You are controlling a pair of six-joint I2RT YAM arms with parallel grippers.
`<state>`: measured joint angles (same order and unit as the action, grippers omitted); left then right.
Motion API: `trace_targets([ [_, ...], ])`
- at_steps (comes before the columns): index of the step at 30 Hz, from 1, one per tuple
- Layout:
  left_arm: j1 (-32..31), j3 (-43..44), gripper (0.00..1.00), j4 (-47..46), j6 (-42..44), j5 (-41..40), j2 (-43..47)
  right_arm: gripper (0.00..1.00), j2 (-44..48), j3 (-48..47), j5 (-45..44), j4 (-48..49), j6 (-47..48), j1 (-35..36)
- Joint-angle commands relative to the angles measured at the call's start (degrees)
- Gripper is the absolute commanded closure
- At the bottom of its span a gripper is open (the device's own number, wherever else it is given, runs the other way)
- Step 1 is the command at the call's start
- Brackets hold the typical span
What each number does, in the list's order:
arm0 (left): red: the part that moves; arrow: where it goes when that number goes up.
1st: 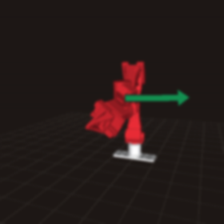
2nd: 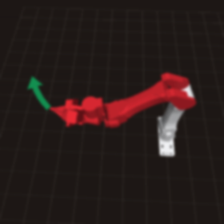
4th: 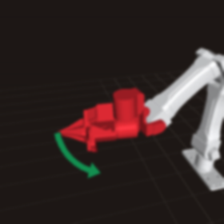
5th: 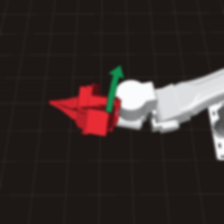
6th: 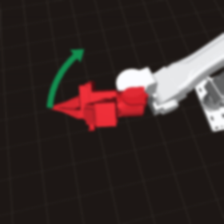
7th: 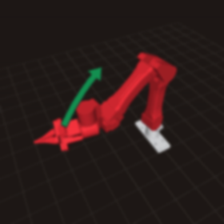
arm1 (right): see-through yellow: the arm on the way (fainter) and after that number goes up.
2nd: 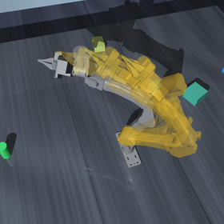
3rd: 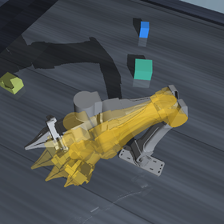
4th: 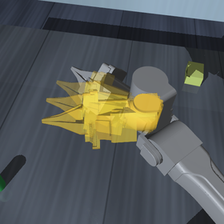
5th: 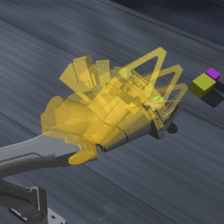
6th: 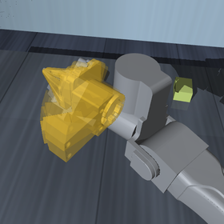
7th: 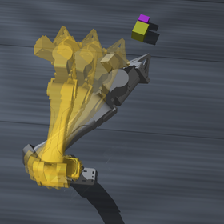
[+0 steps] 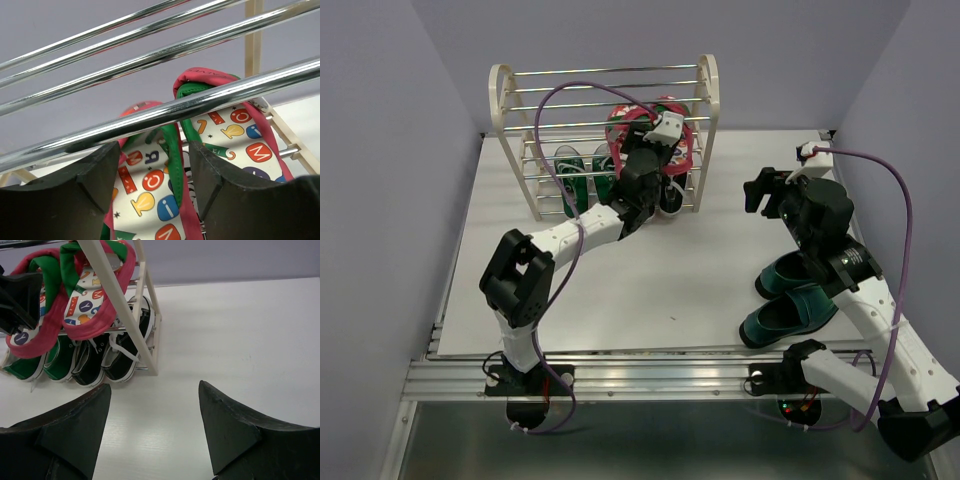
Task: Place and organize the shoes onto the shoe shelf
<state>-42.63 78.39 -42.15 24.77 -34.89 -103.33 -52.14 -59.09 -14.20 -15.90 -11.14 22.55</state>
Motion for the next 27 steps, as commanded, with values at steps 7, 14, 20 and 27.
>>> trace_targets([
  [7, 0.01, 0.72, 0.20, 1.89, -3.41, 2.37, 4.36, 0.23, 0.72, -0.59, -0.04, 1.40, 0.50, 0.13],
  [14, -3.59, -4.20, 0.05, 7.07, -4.12, 1.50, 10.60, 0.00, 0.90, -0.59, 0.84, 1.31, -0.29, 0.13],
  [20, -10.97, -1.85, 0.01, 20.77, -8.50, -1.76, 14.12, 0.00, 1.95, -0.06, -0.39, -1.41, -3.97, 0.13],
  [27, -15.73, 2.82, 0.01, 43.10, -27.12, 14.00, 16.66, 0.00, 4.94, -0.58, -10.92, -15.69, -14.67, 0.13],
])
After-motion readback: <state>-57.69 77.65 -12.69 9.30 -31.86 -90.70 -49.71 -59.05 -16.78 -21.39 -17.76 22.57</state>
